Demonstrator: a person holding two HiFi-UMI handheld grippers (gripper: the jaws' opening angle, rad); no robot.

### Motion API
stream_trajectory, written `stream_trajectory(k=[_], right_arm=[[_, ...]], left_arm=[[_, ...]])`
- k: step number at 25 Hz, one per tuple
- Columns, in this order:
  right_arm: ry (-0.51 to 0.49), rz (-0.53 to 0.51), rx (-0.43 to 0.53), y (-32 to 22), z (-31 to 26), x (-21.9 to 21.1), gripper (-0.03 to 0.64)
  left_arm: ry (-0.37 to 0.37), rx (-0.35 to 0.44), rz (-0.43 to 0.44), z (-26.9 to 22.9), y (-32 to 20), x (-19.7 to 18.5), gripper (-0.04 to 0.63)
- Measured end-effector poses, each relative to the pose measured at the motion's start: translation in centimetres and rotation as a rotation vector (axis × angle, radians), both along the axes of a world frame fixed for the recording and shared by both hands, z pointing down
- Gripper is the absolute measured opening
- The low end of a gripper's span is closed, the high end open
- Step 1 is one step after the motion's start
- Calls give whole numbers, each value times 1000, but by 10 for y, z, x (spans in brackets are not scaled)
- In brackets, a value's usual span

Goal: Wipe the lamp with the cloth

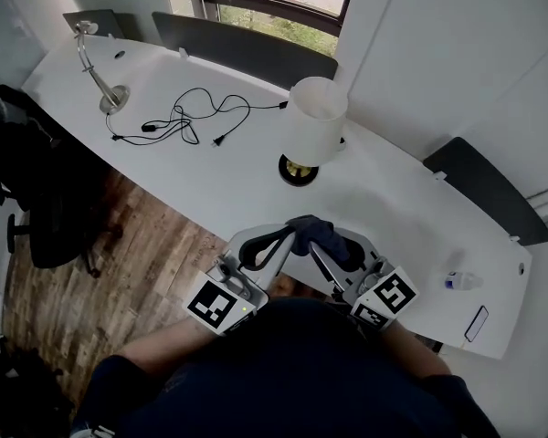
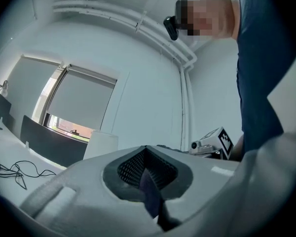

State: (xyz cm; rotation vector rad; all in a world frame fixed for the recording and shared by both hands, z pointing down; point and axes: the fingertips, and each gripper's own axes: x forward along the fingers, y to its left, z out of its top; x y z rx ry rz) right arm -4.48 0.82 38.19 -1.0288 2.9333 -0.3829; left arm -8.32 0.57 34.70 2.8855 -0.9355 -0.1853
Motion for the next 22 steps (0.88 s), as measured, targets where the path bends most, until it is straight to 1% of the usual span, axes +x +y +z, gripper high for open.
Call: stream_trajectory(k=[4,6,10,15,22], right_arm=[[8,42,18,-13,-8,-7,88],[3,58,11,-16,-7,-6,87],[-14,73,0,-25,-3,-3,87],[-28,56,7,-40,-5,5,88],[-52,26,9,-70,-9,18,87]], left_arm=[[3,-7,44,-1,-9,-8,6],[3,-17,58,2,-10,-7,6],[1,-35,60,6,-16,-6,6],[-8,-33,41,6,-26,2,6],[-21,-28,-27,-1,-44,3,6]])
